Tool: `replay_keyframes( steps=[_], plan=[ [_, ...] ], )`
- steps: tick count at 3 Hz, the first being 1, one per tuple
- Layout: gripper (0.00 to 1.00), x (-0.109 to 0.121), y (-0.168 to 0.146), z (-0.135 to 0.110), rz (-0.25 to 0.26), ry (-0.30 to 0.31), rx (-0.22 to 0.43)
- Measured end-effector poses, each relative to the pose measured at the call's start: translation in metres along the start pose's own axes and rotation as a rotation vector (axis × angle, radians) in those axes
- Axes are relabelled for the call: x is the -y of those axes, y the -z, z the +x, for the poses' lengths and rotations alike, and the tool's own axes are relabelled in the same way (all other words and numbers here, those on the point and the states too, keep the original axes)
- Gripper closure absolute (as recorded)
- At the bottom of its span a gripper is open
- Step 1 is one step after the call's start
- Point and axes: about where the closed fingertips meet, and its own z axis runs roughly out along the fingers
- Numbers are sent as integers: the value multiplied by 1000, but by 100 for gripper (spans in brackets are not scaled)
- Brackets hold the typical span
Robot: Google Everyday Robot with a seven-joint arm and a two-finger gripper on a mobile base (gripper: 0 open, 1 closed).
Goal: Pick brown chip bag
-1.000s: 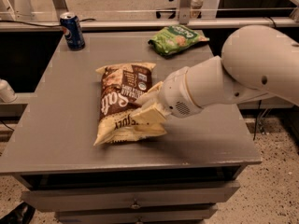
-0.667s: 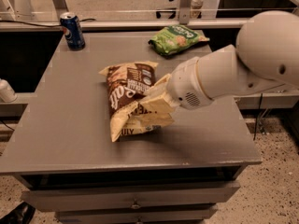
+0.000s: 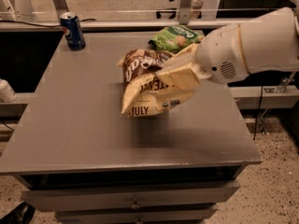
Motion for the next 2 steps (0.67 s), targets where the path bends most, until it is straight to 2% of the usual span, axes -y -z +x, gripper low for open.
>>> replay_keyframes(
  steps=[1, 2],
  plan=[
    [100, 1, 23, -24, -45, -12, 135],
    [100, -1, 23, -30, -52, -14, 151]
  ],
)
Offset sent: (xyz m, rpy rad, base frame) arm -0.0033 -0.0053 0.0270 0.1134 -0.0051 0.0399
